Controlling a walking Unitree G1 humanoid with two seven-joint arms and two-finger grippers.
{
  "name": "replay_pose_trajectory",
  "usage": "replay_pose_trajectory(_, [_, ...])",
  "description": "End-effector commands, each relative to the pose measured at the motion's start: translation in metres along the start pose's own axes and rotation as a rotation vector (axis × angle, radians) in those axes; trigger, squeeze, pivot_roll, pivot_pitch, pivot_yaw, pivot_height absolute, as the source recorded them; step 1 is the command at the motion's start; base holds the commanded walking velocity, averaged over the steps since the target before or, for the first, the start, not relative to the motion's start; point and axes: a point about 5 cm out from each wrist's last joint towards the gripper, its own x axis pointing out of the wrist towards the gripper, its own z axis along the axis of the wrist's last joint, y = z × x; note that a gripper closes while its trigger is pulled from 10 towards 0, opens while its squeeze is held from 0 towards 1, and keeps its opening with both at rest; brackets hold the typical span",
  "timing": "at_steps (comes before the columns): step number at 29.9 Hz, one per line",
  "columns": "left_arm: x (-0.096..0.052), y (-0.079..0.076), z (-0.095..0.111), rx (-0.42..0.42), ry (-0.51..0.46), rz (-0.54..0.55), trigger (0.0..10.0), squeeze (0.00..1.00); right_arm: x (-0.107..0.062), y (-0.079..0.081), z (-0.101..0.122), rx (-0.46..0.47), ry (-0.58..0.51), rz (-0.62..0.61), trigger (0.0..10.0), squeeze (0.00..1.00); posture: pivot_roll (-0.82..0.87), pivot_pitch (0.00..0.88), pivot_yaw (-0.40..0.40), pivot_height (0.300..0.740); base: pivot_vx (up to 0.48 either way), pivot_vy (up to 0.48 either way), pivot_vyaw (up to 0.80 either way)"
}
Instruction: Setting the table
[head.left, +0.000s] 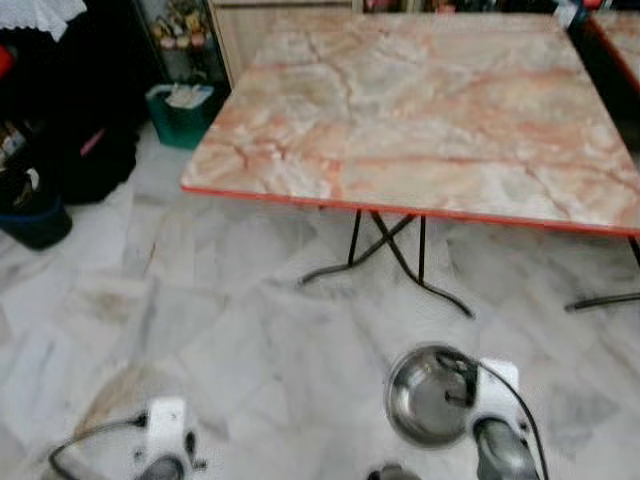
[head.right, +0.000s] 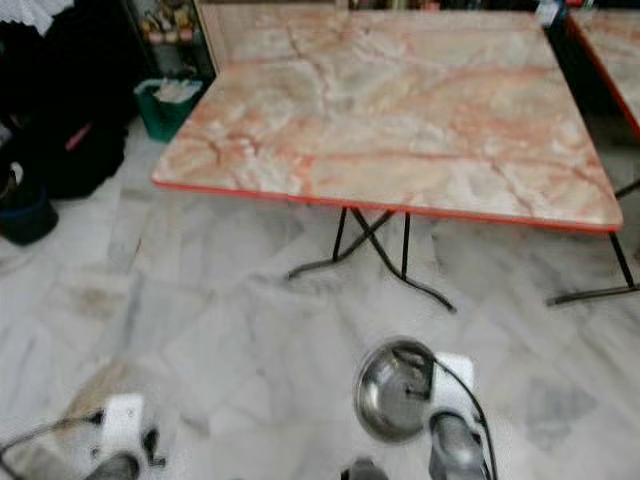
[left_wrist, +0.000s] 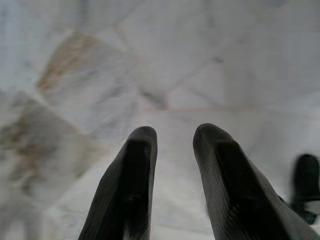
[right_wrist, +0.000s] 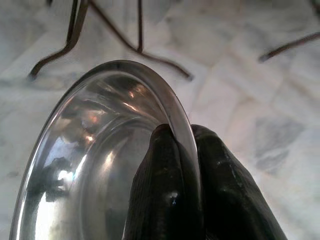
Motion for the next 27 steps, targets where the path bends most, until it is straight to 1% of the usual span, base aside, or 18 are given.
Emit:
replay_pose_trajectory(1, [-0.002, 0.013, -0.004, 0.005, 0.016, 0.031, 10.0, 0.00, -0.001, 0.008, 0.000, 0.005, -0.008, 0.020, 10.0, 0.00, -0.04, 0.144, 0.036, 0.740, 0.337, 0.000, 0.00])
replay_pose_trajectory(7, [-0.001, 0.012, -0.003, 0.011, 0.013, 0.024, 10.0, 0.00, 0.000, 0.009, 0.004, 0.003, -0.026, 0.024, 10.0, 0.00, -0.04, 0.133, 0.037, 0.740, 0.336, 0.000, 0.00])
replay_pose_trajectory(12, [-0.001, 0.011, -0.002, 0.010, 0.012, 0.017, 10.0, 0.00, 0.001, 0.012, 0.006, -0.030, -0.043, 0.049, 10.0, 0.00, -0.04, 0.133, 0.038, 0.740, 0.288, 0.000, 0.00])
replay_pose_trajectory(17, [-0.001, 0.010, -0.002, 0.007, 0.011, 0.016, 10.0, 0.00, 0.001, 0.014, 0.012, -0.028, -0.070, 0.059, 10.0, 0.00, -0.04, 0.141, 0.034, 0.740, 0.000, 0.000, 0.00])
replay_pose_trajectory(20, [-0.001, 0.010, -0.003, 0.008, 0.015, 0.018, 10.0, 0.00, 0.002, 0.015, 0.013, -0.047, -0.073, 0.068, 10.0, 0.00, -0.04, 0.143, 0.033, 0.740, 0.000, 0.000, 0.00])
replay_pose_trajectory(22, [-0.001, 0.010, -0.005, 0.005, 0.018, 0.020, 10.0, 0.00, 0.002, 0.020, 0.023, -0.082, -0.139, 0.112, 10.0, 0.00, -0.04, 0.150, 0.029, 0.740, 0.000, 0.000, 0.00])
replay_pose_trajectory(27, [-0.002, 0.010, -0.008, 0.002, 0.026, 0.018, 10.0, 0.00, 0.002, 0.017, 0.034, -0.083, -0.224, 0.137, 10.0, 0.00, -0.05, 0.158, 0.028, 0.740, 0.000, 0.000, 0.00])
